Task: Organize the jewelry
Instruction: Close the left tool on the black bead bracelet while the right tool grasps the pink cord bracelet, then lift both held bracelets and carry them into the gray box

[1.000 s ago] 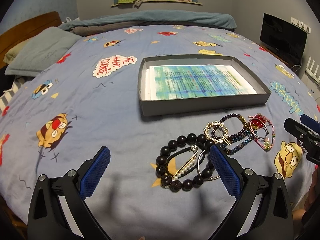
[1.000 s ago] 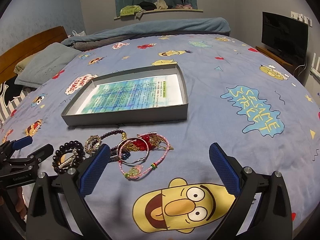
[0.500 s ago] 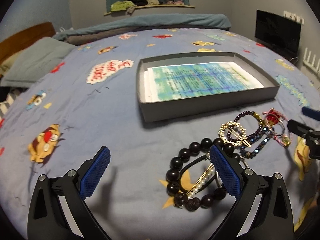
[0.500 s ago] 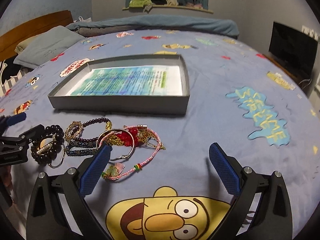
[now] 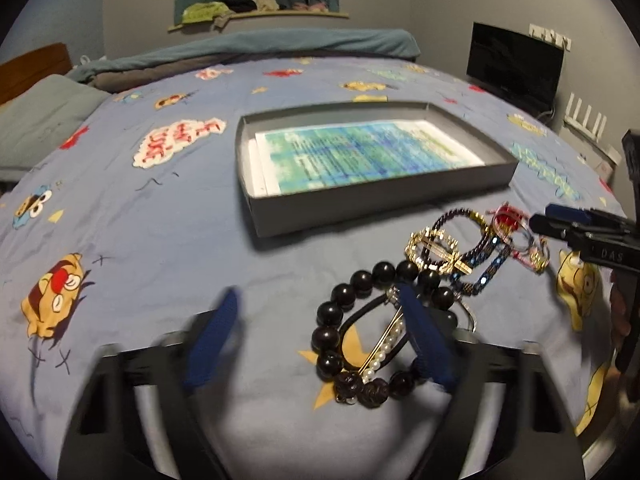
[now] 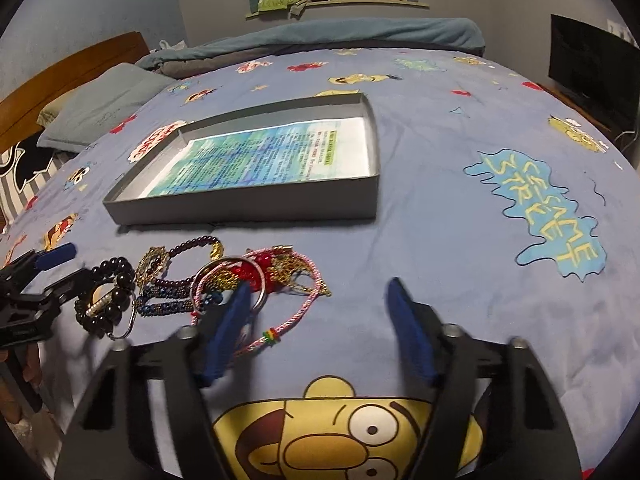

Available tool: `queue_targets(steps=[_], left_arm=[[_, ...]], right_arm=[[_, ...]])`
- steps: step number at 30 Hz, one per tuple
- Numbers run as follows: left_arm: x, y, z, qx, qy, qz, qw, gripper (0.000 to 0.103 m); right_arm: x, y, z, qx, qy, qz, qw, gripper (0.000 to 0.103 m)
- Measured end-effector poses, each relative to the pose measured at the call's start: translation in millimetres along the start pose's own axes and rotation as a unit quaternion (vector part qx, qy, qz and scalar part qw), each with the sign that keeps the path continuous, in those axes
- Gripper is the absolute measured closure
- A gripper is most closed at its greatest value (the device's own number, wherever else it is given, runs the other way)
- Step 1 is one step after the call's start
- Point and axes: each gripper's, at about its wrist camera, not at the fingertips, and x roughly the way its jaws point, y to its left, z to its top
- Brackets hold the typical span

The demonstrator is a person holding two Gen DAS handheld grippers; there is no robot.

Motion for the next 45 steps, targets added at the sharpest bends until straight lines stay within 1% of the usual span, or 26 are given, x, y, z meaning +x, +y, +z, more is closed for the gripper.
queue_targets(steps=[1,4,7,13,17,18,20,21,24,26,33,39,42,45], left_arm=[[3.0,1.0,-1.1,0.0,0.008,-0.001,1.0,0.047],[7.9,2.5,-3.2,0.002,0.024,-0.014,0.9996,0.066],[7.5,-1.2,-3.7,0.016,0.026,-0.015,0.9994,0.074],[11.9,1.2,-4.4,0.011,0.035,-0.02,0.9991,0.078],[19.9,2.6,-4.0,0.009,0.043,-0.02,0.9988,0.08],[21.7,2.7,-4.0,0.009,0.045,-0.02,0.9988,0.081],[22.9,3.0,-3.7,0.01,0.046,-0.02,0.9987,0.084],[22.3,4.0,-3.6,0.007,0.046,-0.022,0.9987,0.084],[18.0,5.0,-2.7,0.004,0.042,-0.028,0.9987,0.087],[14.4,4.3,-1.2,0.004,0.033,-0.03,0.999,0.088],[-15.0,-1.6,7.1,0.013,-0.018,-0.04,0.9989,0.088],[-42.6,-14.3,19.5,0.038,-0.065,-0.049,0.996,0.088],[-50.2,-17.6,23.4,0.041,-0.077,-0.055,0.9947,0.088],[-57.4,-16.9,28.2,0.038,-0.086,-0.059,0.9938,0.088]], right_arm=[[0.4,0.5,-0.3,-0.001,0.002,-0.001,1.0,0.054],[0.5,-0.1,-0.5,0.0,0.006,0.003,1.0,0.065],[-0.1,2.1,-1.1,-0.004,0.009,0.005,1.0,0.072],[6.1,2.5,-4.6,-0.006,0.021,0.003,1.0,0.076],[9.4,3.8,-5.8,-0.009,0.022,0.001,1.0,0.076],[9.0,4.2,-5.7,-0.01,0.021,0.002,1.0,0.077],[7.2,5.1,-5.6,-0.012,0.02,0.002,1.0,0.086],[6.8,5.6,-6.0,-0.013,0.02,0.003,1.0,0.095],[4.9,5.7,-6.2,-0.016,0.018,0.002,1.0,0.1],[-0.2,5.4,-4.7,-0.014,0.007,0.001,1.0,0.1],[-23.4,9.1,7.0,-0.012,-0.049,0.011,0.999,0.1],[-47.3,31.3,18.0,-0.045,-0.106,0.021,0.993,0.1],[-57.0,38.6,24.5,-0.05,-0.125,0.029,0.991,0.1],[-67.0,43.1,31.7,-0.049,-0.143,0.027,0.988,0.1]])
